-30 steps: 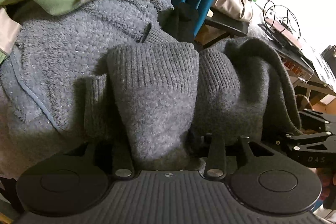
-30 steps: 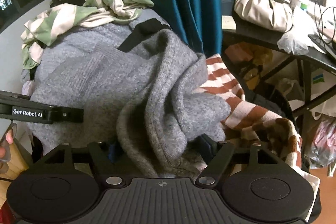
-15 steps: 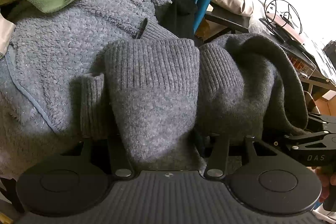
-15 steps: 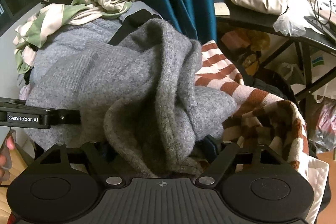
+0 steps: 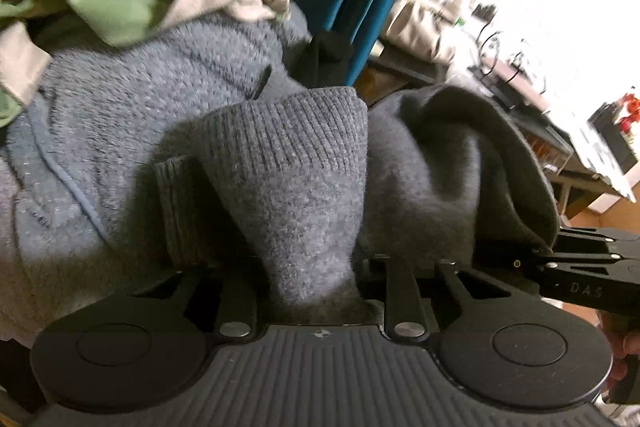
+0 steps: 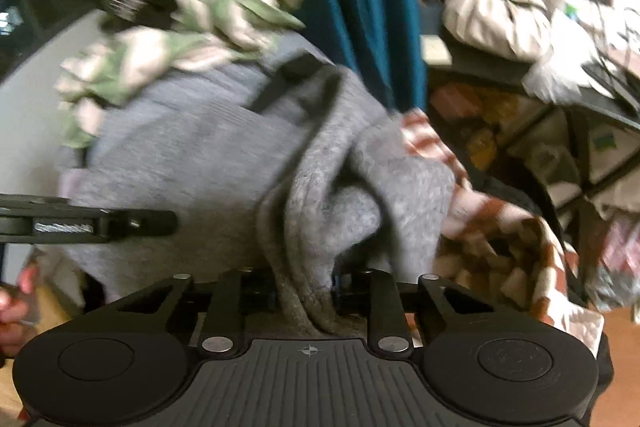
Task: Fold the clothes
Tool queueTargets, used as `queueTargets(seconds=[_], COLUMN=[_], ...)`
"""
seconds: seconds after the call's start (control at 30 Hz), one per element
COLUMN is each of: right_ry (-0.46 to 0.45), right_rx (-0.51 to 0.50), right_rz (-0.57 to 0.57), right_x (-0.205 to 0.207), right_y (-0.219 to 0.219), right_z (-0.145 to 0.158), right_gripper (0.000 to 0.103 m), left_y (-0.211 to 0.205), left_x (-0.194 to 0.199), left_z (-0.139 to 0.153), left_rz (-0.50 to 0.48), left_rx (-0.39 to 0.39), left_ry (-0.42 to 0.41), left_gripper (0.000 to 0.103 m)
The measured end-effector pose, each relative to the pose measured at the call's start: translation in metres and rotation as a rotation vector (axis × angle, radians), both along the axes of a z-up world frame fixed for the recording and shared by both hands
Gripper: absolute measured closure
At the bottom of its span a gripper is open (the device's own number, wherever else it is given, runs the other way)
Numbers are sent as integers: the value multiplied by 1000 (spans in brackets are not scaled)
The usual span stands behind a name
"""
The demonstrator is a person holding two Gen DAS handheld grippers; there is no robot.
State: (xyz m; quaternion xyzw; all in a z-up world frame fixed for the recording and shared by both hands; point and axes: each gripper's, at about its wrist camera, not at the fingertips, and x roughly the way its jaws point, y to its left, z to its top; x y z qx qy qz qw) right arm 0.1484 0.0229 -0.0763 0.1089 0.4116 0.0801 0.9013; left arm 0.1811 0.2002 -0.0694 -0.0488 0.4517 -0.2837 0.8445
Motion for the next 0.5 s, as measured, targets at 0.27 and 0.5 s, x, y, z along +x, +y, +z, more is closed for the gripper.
queueTargets(seconds=[0.27,0.5], right_ry=[13,53], right_rx=[-39,-80], right_rz=[-2,-39], right_x=[2,5], right_y=[9,10], right_z=[1,-7], right_gripper=[82,79], left_y=[-1,-39], left_x=[-3,12], left_z=[5,-11], left_rz=[-7,-48], left_rx=[54,248], left_ry=[40,77], left_gripper=[78,69])
